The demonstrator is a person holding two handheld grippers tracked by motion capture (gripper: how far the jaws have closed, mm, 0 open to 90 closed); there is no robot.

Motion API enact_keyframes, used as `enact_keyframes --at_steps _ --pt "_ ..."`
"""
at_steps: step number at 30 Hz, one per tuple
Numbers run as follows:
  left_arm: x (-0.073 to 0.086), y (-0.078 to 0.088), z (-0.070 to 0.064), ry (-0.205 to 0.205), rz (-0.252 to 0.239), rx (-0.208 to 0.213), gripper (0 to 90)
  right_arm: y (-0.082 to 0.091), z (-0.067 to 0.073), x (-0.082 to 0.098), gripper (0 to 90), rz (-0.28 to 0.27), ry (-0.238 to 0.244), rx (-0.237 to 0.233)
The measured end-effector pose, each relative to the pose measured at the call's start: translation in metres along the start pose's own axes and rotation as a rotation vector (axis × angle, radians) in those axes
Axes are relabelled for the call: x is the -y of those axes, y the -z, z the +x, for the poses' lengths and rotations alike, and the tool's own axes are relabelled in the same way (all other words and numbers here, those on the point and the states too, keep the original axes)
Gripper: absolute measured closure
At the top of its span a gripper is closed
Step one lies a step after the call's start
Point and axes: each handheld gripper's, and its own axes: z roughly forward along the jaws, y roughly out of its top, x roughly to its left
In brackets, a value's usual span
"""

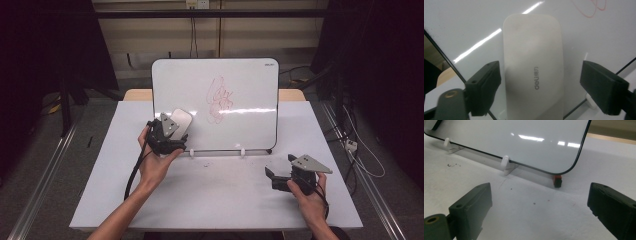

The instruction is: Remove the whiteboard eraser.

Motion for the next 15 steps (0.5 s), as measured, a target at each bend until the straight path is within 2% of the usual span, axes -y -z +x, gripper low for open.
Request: enact_keyframes --at_steps 2,4,10,15 --pt "0.001 -0.002 0.000 0.009 -0.004 0.001 19.2 -0.001 0.000 0.000 5.8 0.002 0.001 -0.002" --pt "0.001 -0.003 -0.001 -0.001 0.004 -0.009 19.8 -0.001 0.000 0.000 5.8 0.002 0.002 -0.003" --pt "0.003 -0.012 -0.003 -0.008 0.024 -0.052 24.4 -0.001 0.000 0.000 5.7 0.002 0.001 -0.008" --pt "0.005 -0.015 0.001 0.003 0.038 -0.044 28.9 -0.001 0.000 0.000 5.7 0.000 0.005 -0.009"
